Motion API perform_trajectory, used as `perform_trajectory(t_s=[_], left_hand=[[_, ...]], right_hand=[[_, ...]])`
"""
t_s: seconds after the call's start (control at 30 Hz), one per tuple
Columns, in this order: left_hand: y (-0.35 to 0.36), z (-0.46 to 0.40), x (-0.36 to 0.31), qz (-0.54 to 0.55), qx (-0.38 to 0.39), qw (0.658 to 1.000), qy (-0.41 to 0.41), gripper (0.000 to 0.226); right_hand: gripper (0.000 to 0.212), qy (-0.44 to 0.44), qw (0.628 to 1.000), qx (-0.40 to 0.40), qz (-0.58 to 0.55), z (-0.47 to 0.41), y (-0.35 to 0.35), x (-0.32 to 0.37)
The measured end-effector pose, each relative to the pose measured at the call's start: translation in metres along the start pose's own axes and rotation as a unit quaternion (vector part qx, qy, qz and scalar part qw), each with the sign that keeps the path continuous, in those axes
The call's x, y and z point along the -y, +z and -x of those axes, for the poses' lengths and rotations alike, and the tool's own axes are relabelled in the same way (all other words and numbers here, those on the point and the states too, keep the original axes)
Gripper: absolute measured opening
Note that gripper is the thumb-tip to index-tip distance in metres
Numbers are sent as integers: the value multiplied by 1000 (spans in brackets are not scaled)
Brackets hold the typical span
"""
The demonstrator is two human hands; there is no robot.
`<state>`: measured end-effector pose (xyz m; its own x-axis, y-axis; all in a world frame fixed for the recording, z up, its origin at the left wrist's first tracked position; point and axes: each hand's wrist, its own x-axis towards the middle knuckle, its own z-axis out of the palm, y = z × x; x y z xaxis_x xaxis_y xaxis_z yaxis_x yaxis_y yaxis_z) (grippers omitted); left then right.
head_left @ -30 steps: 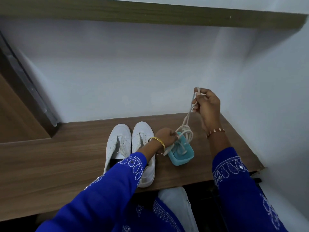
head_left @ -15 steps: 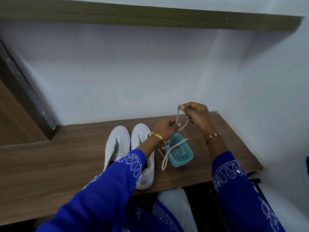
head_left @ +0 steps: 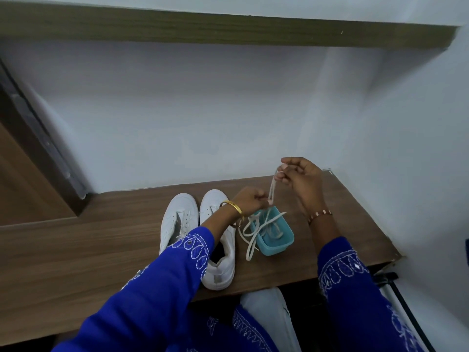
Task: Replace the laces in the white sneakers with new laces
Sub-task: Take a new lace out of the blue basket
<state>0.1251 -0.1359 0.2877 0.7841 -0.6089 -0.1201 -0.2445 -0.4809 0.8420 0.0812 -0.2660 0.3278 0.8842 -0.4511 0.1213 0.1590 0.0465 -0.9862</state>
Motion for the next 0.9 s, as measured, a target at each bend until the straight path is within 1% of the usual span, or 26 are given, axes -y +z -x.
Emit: perform_trajectory(t_s=[0.03,0.07,0.1,0.13,0.2,0.27,0.3,0.33,0.4,0.47,0.53,0.6,0.63,0.7,0.77,0.8,0.83,0.9], left_hand=[[1,-2,3,-8,-6,1000,1,33],[2,-2,5,-5,-17,1000,-3,34],[2,-3,8,9,-34,999,-8,30],[2,-3,9,37,-50,998,-14,27],[-1,-2,9,118,-87,989,-34,24],[-5,0,6,206,-123,969,-51,19],[-6,1,4,256,-137,955,-53,17],[-8,2,2,305,-148,939,-56,16],[-11,4,-2,387,-159,907,-59,16],[-13,6,-4,440,-159,881,-64,15],[-14,9,-7,475,-156,864,-68,14],[-14,10,-8,497,-158,850,-77,14],[-15,11,-9,504,-163,844,-80,14],[-19,12,-10,526,-186,826,-81,15],[-27,13,-9,540,-218,809,-83,16],[-32,13,-8,536,-235,806,-83,17],[-36,13,-7,527,-251,808,-85,18],[-42,13,-1,489,-273,822,-102,20]], right_hand=[[19,2,1000,4,-3,0,0,-1],[19,2,1000,3,0,1,0,-3],[17,2,1000,-9,9,1,0,-5],[15,2,999,-34,21,2,-1,-9],[11,7,992,-107,64,6,-3,-20],[10,50,981,-156,103,13,-5,-37],[10,81,978,-153,116,17,-5,-47],[10,110,977,-132,126,21,-4,-56],[18,153,974,-50,162,29,-1,-71],[14,147,968,36,200,37,5,-78],[8,87,960,79,255,43,13,-83],[4,20,944,80,319,46,16,-89],[10,1,933,71,353,45,15,-93],[16,-8,914,55,402,40,10,-99],[19,16,904,39,425,32,-2,-108],[19,38,906,20,420,28,-9,-111],[18,65,912,-4,405,22,-17,-116],[15,107,928,-53,353,13,-27,-117]])
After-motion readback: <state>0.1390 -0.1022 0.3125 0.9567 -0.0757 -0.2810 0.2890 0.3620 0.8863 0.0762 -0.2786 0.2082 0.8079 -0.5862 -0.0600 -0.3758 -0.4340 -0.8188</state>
